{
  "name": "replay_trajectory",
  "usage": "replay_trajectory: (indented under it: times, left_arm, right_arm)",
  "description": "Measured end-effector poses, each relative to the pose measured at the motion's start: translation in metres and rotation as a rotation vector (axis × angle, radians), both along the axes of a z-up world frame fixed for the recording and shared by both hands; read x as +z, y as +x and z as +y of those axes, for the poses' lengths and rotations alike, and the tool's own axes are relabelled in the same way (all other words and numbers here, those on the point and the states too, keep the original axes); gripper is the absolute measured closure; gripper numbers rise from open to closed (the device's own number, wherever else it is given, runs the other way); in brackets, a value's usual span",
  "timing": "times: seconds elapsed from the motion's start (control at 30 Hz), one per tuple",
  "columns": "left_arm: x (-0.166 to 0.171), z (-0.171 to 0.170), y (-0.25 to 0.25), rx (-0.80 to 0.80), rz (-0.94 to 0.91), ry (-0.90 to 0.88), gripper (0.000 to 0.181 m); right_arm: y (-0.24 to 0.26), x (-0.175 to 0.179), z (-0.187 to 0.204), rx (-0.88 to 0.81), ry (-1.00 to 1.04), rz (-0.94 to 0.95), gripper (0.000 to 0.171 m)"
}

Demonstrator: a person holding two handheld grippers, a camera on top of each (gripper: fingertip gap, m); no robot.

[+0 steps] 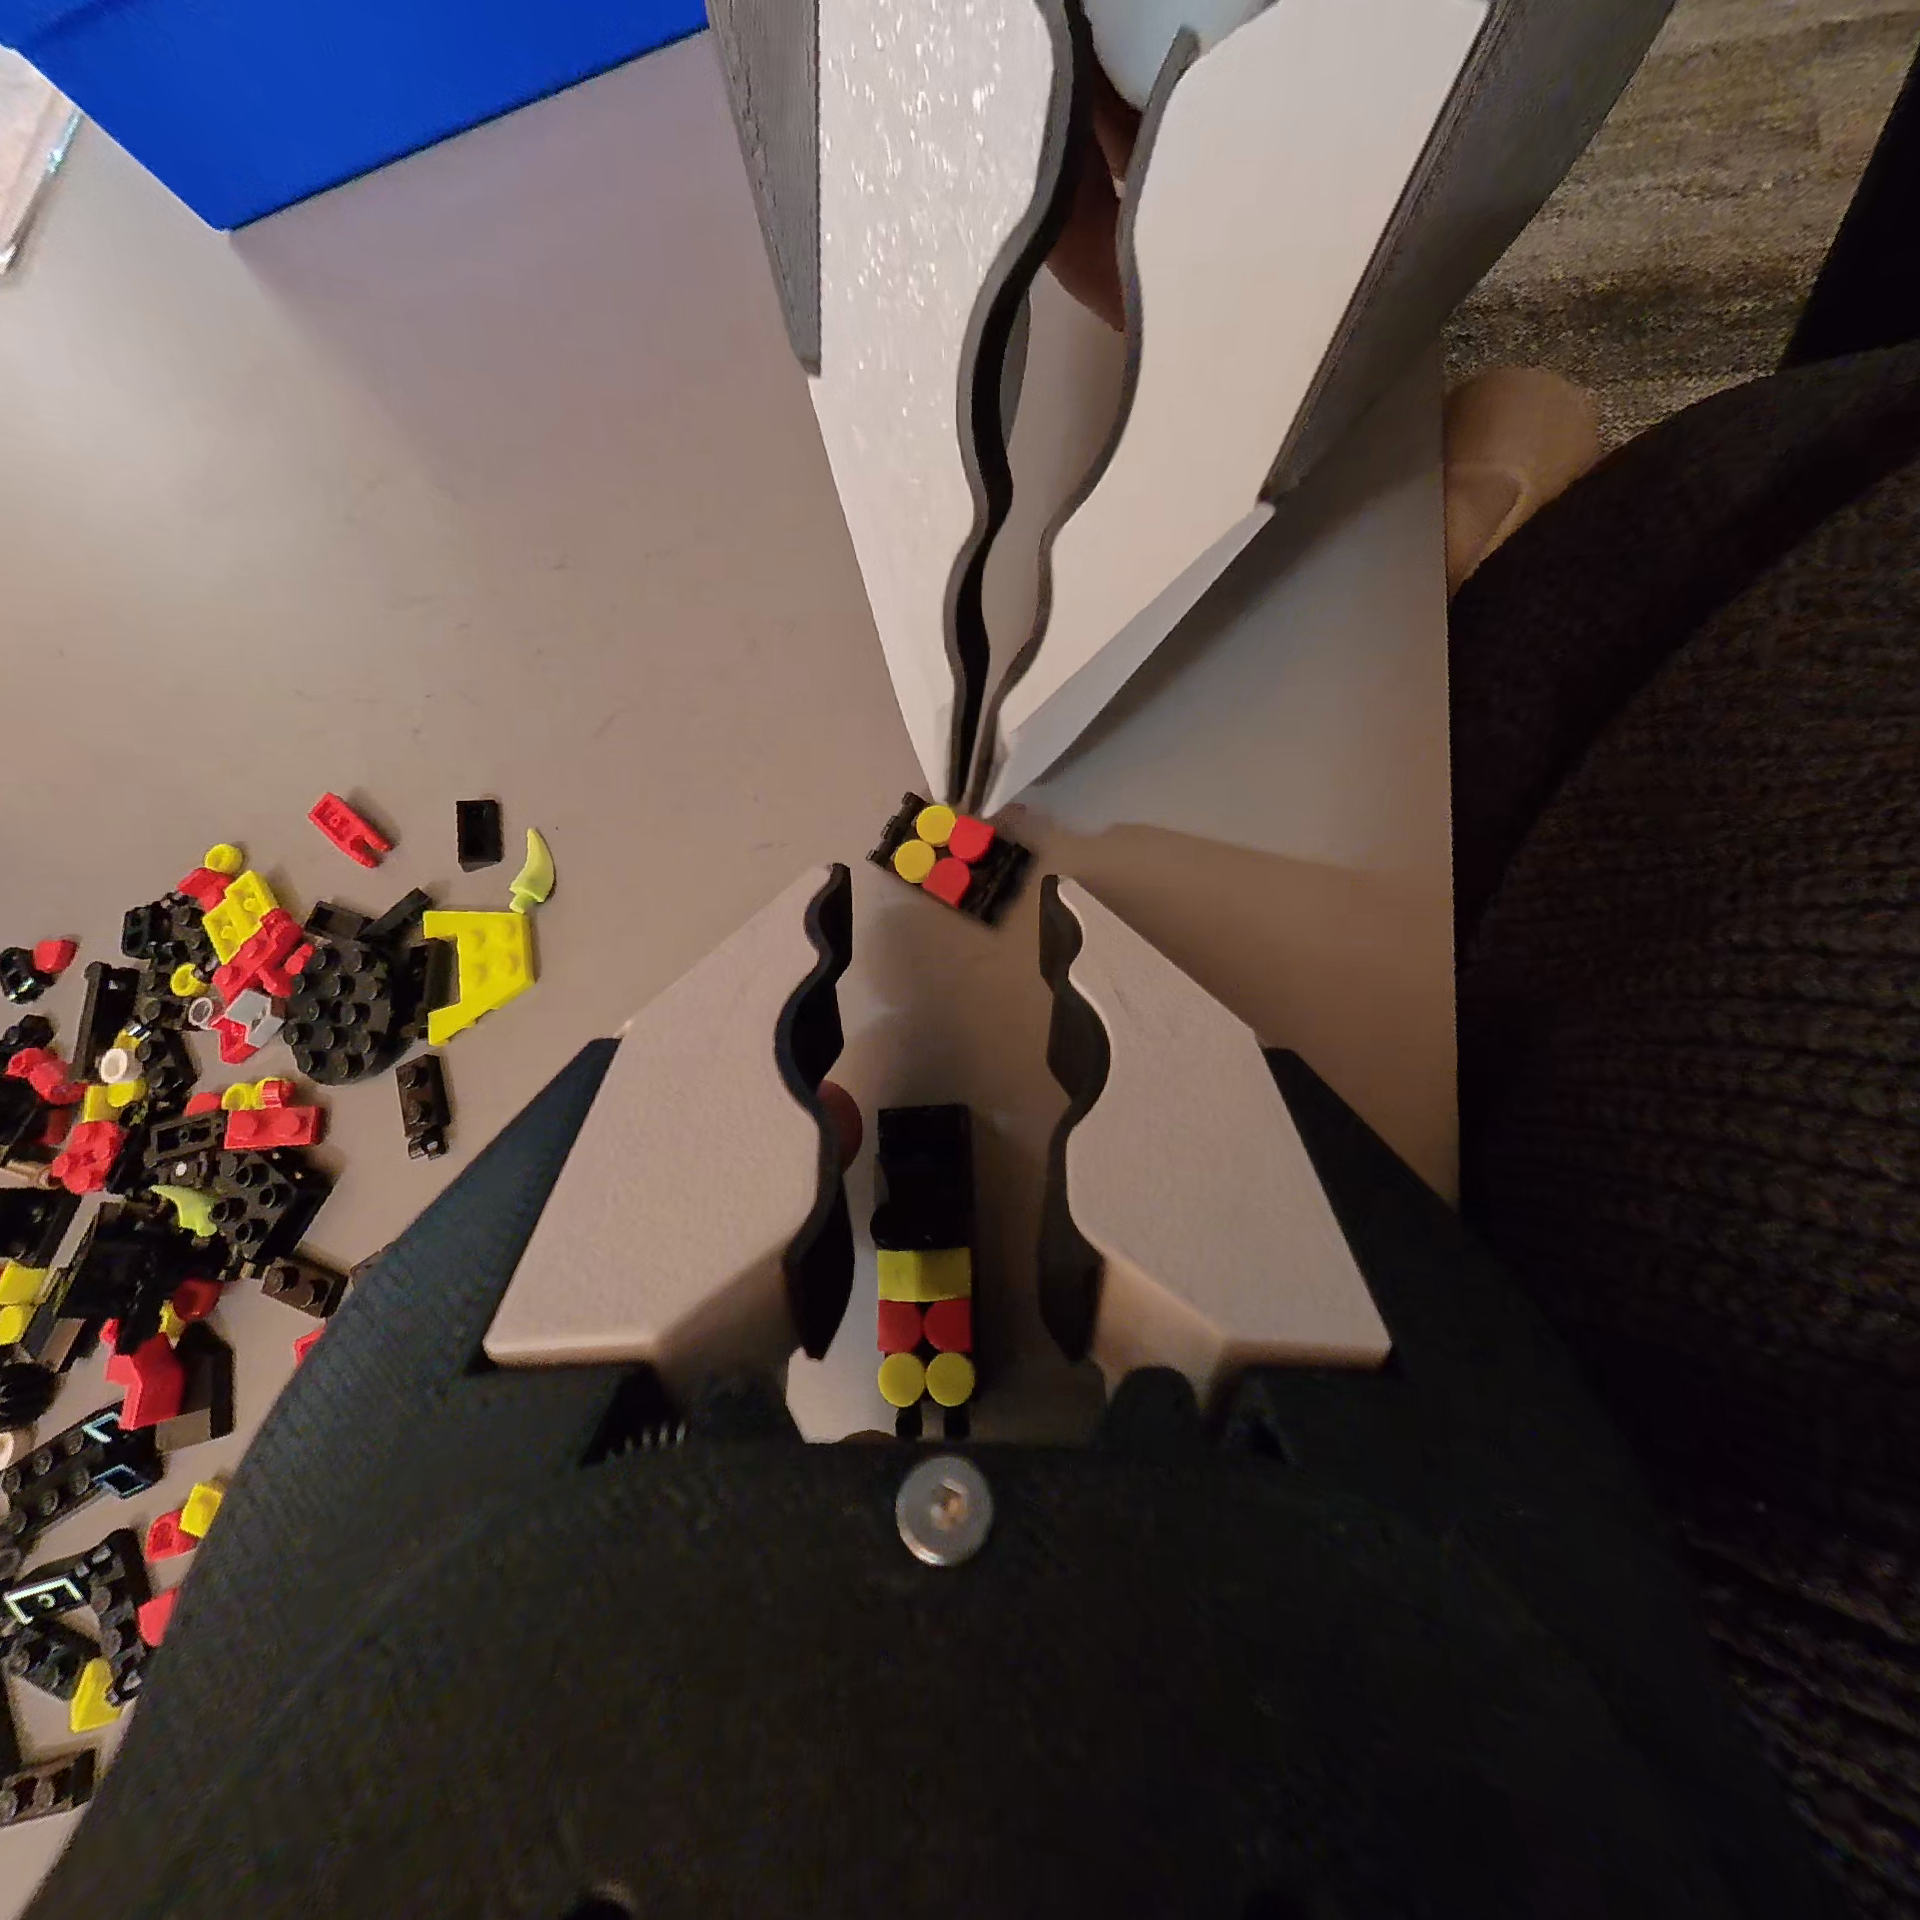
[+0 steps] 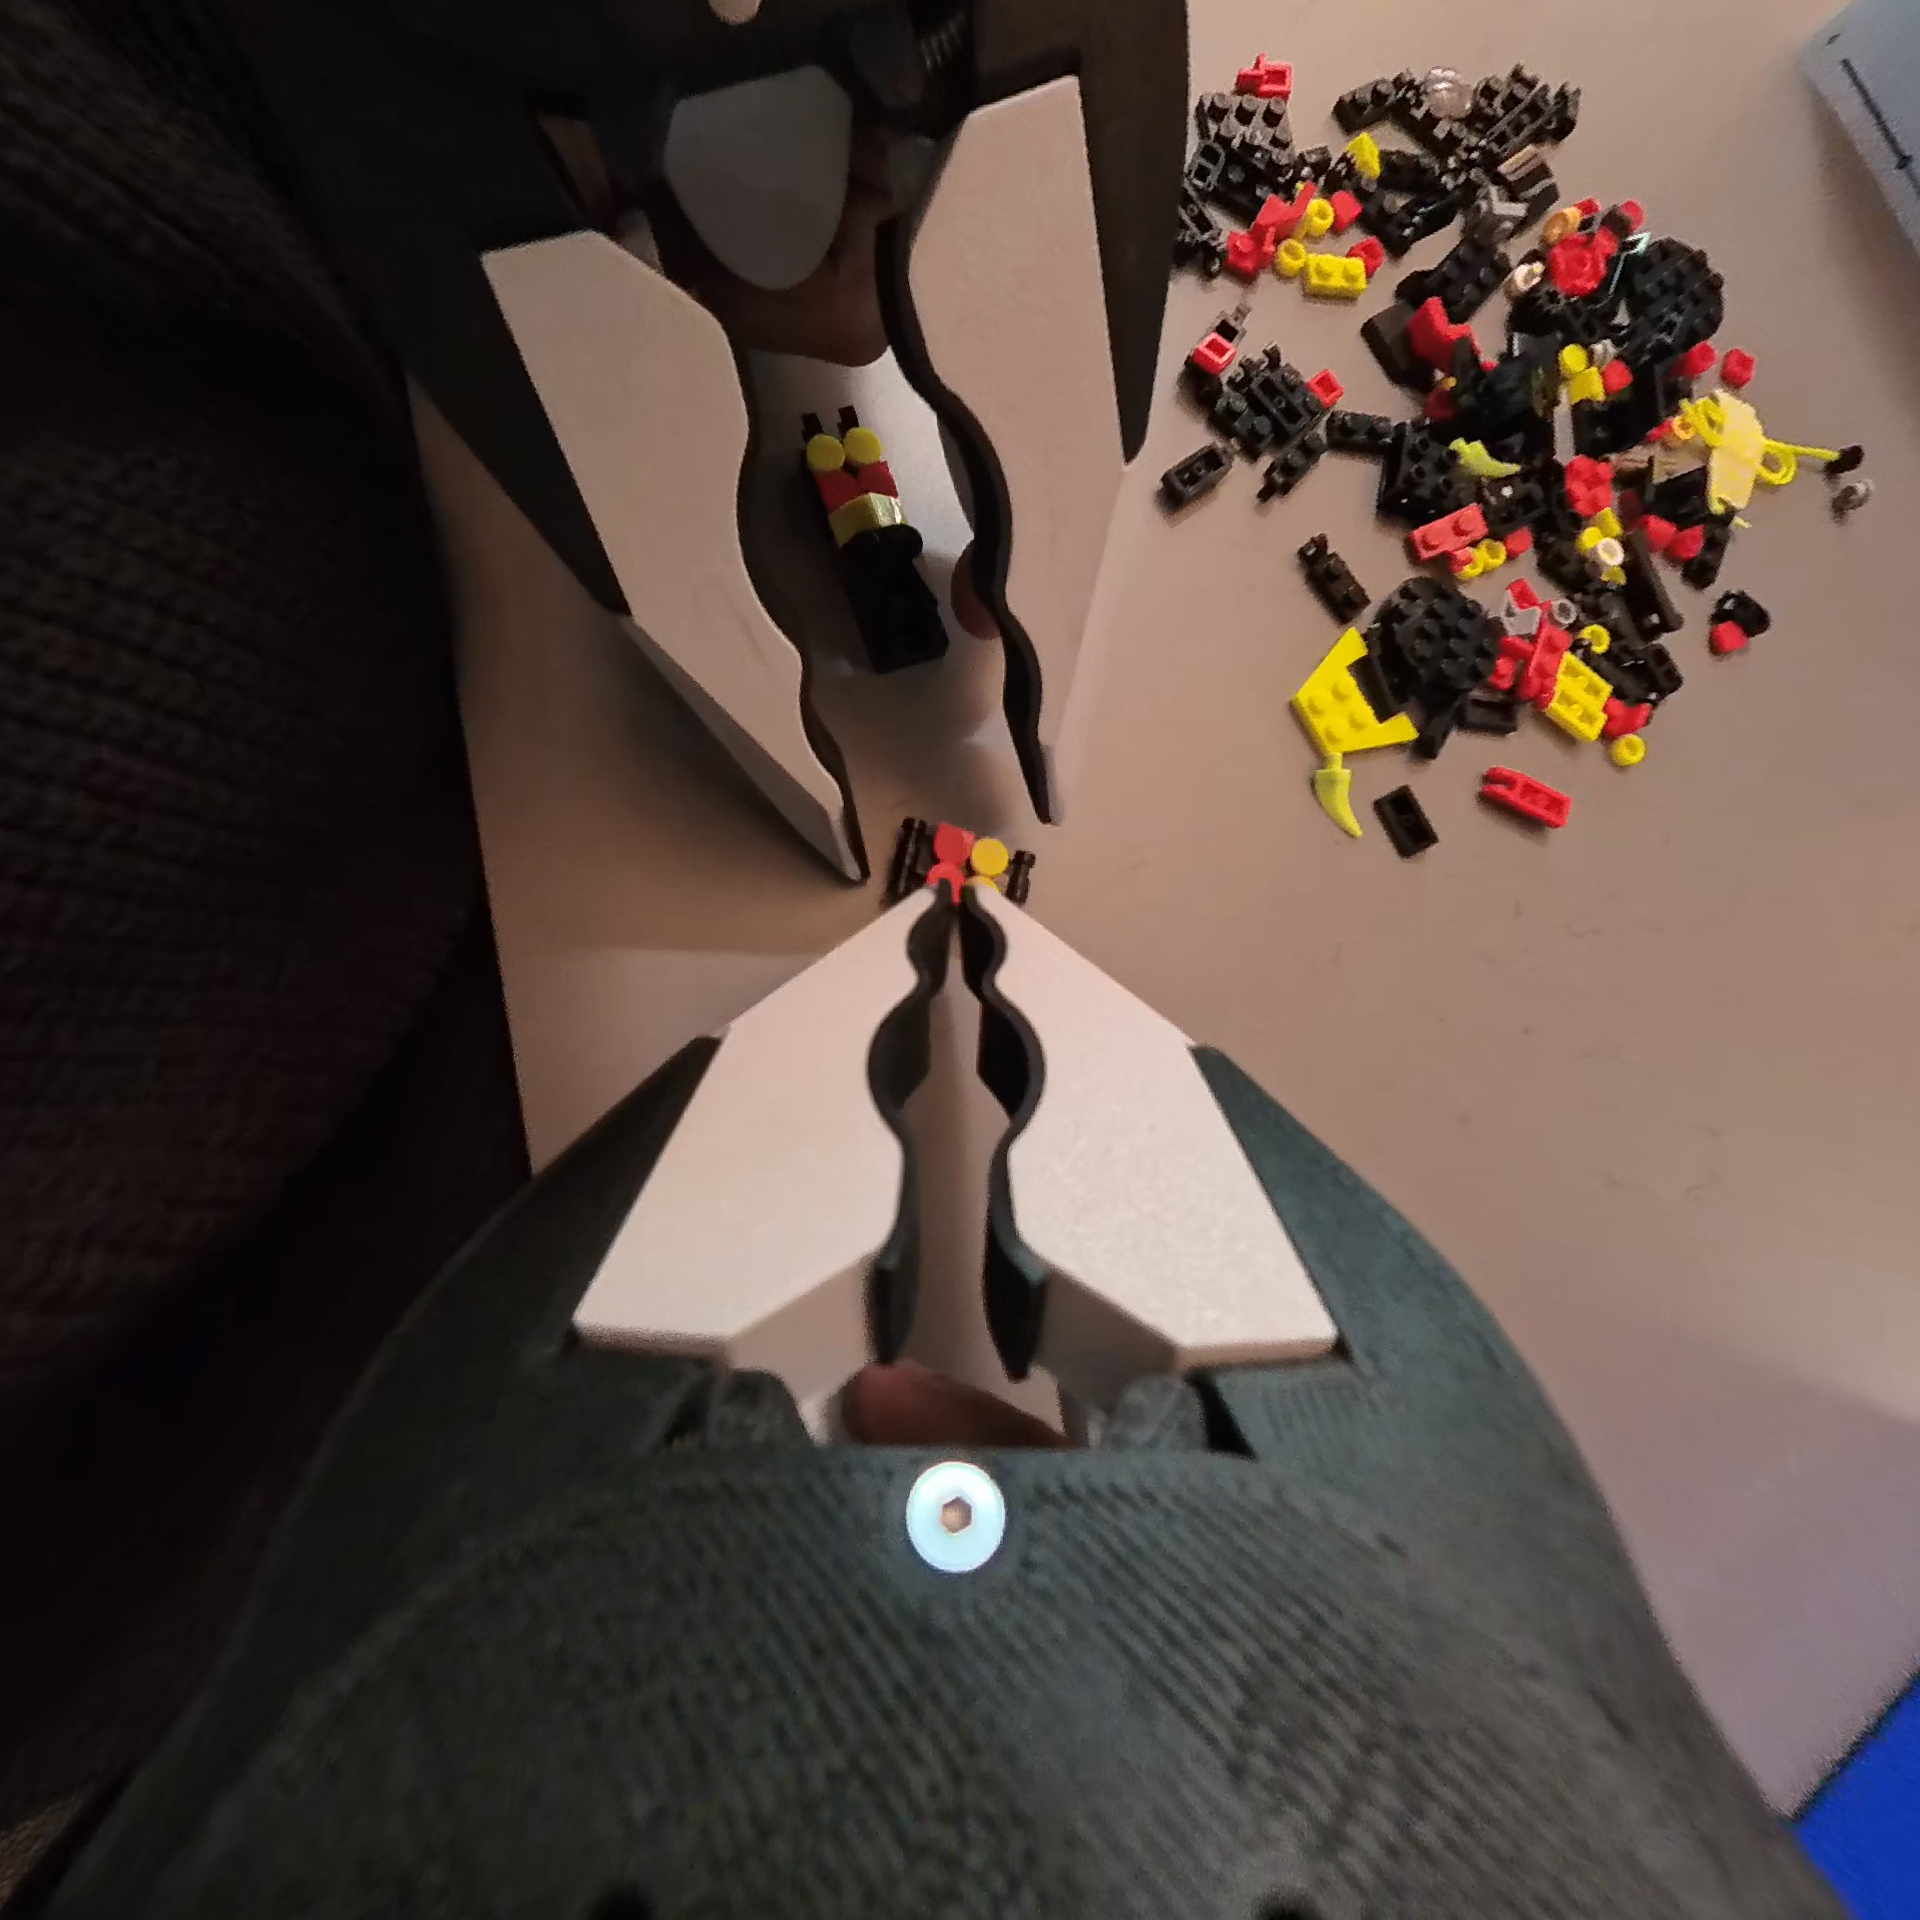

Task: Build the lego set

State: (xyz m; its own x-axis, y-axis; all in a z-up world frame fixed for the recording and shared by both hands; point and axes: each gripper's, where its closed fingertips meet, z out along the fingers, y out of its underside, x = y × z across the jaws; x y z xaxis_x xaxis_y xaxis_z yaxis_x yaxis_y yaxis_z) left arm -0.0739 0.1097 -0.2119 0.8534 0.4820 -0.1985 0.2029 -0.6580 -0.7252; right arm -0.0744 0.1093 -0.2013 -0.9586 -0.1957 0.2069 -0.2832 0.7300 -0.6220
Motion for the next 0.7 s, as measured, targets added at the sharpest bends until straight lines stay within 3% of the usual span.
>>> replay_trajectory:
  times: [0.53,0.7]
  left_arm:
    - [-0.0003,0.0002,0.0003,-0.002,-0.005,0.001,0.148]
    - [-0.0011,0.0008,0.0015,-0.010,-0.006,-0.005,0.157]
  right_arm:
    - [0.0022,-0.0045,-0.0042,-0.006,0.014,-0.033,0.171]
    - [0.0017,-0.0045,-0.0042,-0.027,0.014,-0.067,0.171]
